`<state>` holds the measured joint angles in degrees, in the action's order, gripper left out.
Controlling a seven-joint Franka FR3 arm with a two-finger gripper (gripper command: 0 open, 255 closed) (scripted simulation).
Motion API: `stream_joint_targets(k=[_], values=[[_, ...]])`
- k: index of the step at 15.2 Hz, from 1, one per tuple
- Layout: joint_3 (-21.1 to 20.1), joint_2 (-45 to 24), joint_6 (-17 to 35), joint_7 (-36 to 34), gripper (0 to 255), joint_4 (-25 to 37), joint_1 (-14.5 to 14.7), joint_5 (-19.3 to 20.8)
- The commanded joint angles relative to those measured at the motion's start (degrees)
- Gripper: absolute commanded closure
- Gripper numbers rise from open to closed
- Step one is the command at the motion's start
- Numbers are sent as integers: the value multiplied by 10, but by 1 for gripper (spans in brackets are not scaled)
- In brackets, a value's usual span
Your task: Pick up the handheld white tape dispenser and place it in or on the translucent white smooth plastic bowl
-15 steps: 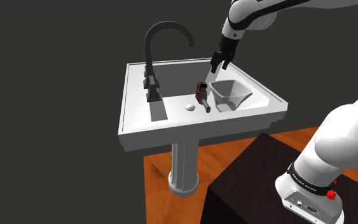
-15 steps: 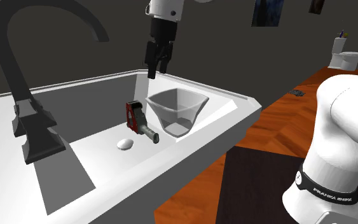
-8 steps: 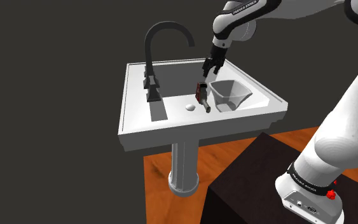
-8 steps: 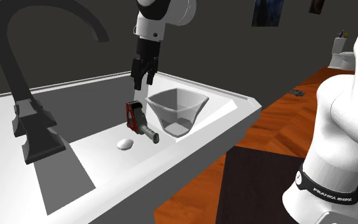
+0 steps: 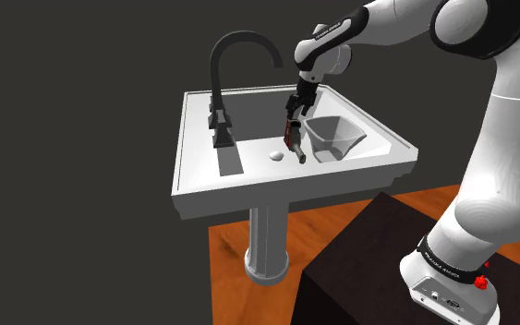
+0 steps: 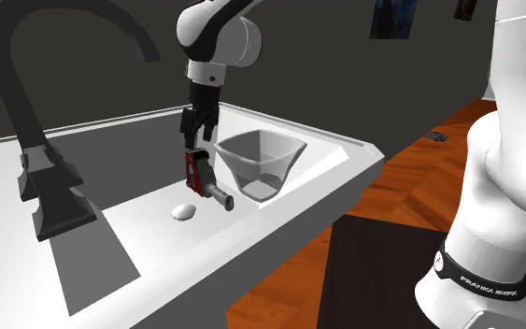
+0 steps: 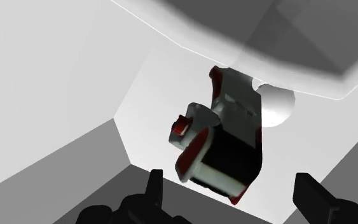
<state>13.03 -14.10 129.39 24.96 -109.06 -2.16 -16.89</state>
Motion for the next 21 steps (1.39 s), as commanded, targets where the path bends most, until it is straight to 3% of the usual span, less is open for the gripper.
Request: stream_joint_targets(k=[1, 5, 13, 14, 21], values=[[-2, -14, 10, 5, 0, 3, -1, -6], [-7, -36, 37, 11, 0, -2, -1, -17], [-7, -36, 36, 11, 0, -2, -1, -17], [-7, -36, 36, 11, 255, -2, -1, -17], [-7, -35, 36, 11, 255, -3, -1, -17]])
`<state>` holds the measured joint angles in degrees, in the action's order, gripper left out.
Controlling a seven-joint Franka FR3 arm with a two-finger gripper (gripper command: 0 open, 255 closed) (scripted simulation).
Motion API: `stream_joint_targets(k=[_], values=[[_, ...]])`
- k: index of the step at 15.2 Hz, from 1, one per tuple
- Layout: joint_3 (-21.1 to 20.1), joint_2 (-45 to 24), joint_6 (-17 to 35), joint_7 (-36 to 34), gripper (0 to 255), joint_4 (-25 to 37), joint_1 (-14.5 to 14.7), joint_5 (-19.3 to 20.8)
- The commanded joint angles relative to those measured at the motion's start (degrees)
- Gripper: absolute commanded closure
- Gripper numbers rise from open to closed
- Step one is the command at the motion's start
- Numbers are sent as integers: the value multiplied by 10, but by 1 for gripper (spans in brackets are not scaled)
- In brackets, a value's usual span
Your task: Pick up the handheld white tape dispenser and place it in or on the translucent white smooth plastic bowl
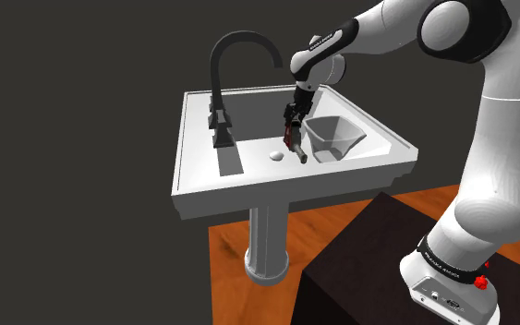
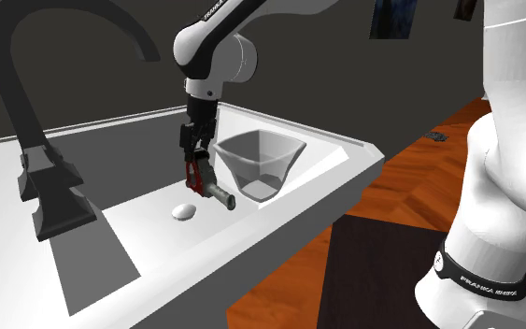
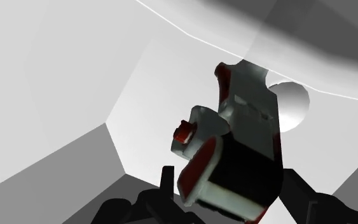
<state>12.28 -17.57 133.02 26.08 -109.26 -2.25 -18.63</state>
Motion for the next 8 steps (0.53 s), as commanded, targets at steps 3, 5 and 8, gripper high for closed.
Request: stream_joint_targets(k=[3, 5, 8], values=[[1, 3, -6, -2, 255, 2, 0, 3], [3, 11, -18, -7, 255, 8, 1, 8], [5, 21, -37, -14, 255, 17, 2, 15]])
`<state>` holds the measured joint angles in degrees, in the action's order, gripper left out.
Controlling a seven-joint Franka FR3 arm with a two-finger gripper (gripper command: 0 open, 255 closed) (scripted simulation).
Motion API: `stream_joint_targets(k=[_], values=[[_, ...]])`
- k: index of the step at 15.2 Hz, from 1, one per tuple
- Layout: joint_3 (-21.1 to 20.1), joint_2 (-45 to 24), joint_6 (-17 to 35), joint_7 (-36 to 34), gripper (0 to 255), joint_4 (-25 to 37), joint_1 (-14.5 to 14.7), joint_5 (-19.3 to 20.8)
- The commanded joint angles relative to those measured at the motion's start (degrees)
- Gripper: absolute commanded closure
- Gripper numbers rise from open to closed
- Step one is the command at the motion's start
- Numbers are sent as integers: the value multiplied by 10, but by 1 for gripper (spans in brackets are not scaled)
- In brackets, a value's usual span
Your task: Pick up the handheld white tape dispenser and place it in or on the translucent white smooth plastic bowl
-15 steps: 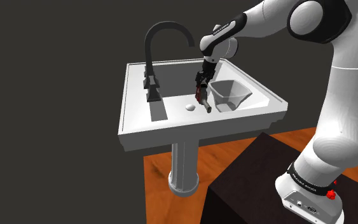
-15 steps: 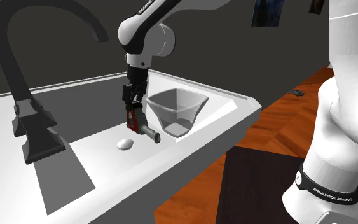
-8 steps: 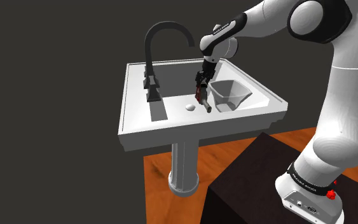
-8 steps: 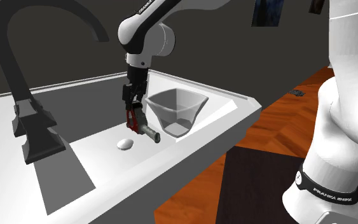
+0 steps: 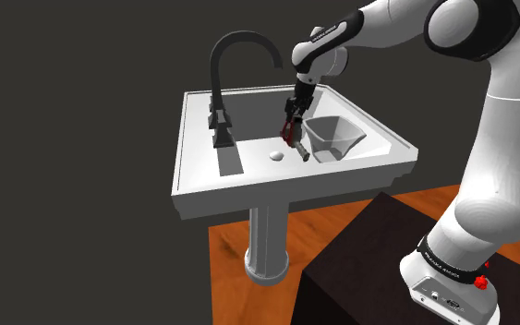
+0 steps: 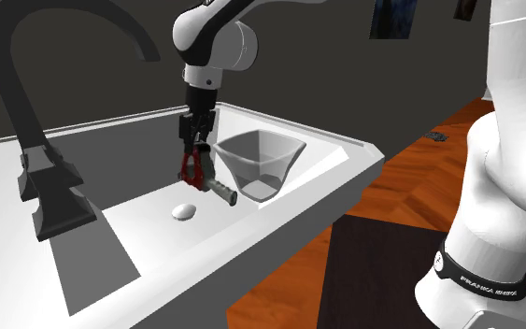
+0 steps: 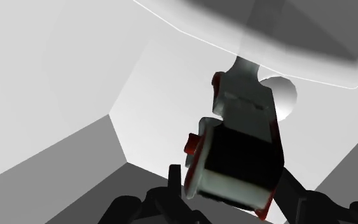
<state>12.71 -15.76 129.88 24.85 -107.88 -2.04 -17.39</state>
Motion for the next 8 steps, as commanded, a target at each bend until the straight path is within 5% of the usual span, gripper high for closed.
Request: stream_joint_targets(k=[1, 8], values=[[1, 6, -12, -4, 255, 7, 0, 4], [5, 27, -58, -19, 255, 34, 2, 18]])
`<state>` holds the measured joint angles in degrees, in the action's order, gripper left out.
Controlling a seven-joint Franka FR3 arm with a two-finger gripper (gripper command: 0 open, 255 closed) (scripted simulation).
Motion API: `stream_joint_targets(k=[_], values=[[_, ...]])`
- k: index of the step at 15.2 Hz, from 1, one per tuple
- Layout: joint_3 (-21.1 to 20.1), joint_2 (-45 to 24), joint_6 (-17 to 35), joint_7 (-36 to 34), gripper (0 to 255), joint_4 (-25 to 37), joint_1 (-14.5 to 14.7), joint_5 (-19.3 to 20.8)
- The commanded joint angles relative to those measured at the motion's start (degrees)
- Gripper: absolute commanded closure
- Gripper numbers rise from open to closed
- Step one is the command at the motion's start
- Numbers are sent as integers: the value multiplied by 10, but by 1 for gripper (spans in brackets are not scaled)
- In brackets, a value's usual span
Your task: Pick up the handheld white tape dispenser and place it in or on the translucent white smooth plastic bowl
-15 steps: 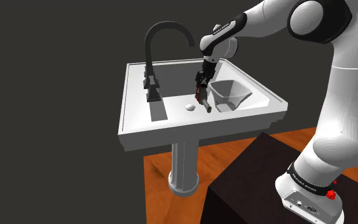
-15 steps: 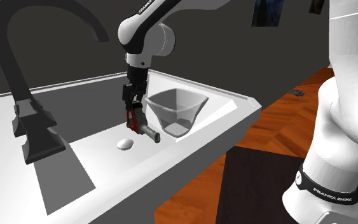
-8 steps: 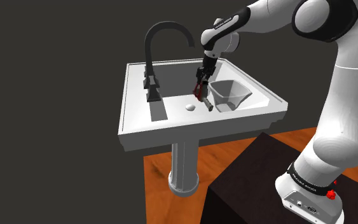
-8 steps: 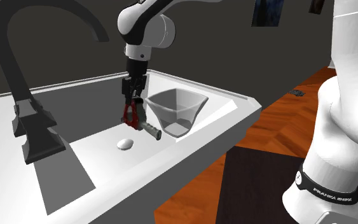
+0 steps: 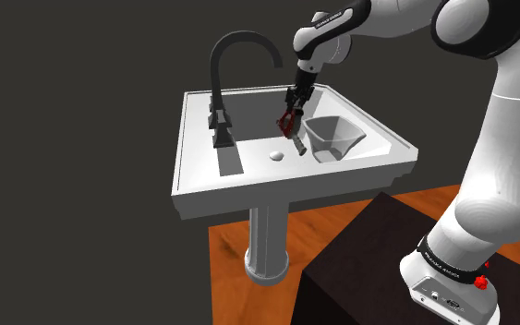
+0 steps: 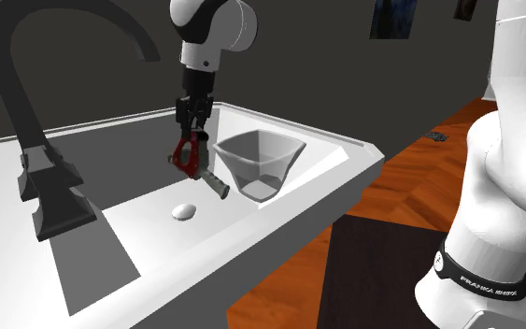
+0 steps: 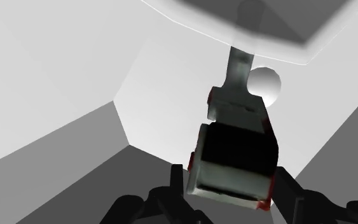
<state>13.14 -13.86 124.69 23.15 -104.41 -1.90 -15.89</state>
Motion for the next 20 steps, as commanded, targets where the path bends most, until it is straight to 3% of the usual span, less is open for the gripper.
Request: stream_joint_targets(k=[1, 20], values=[[1, 10, -13, -4, 255, 3, 1, 5], [7, 36, -147, -36, 255, 116, -1, 26]])
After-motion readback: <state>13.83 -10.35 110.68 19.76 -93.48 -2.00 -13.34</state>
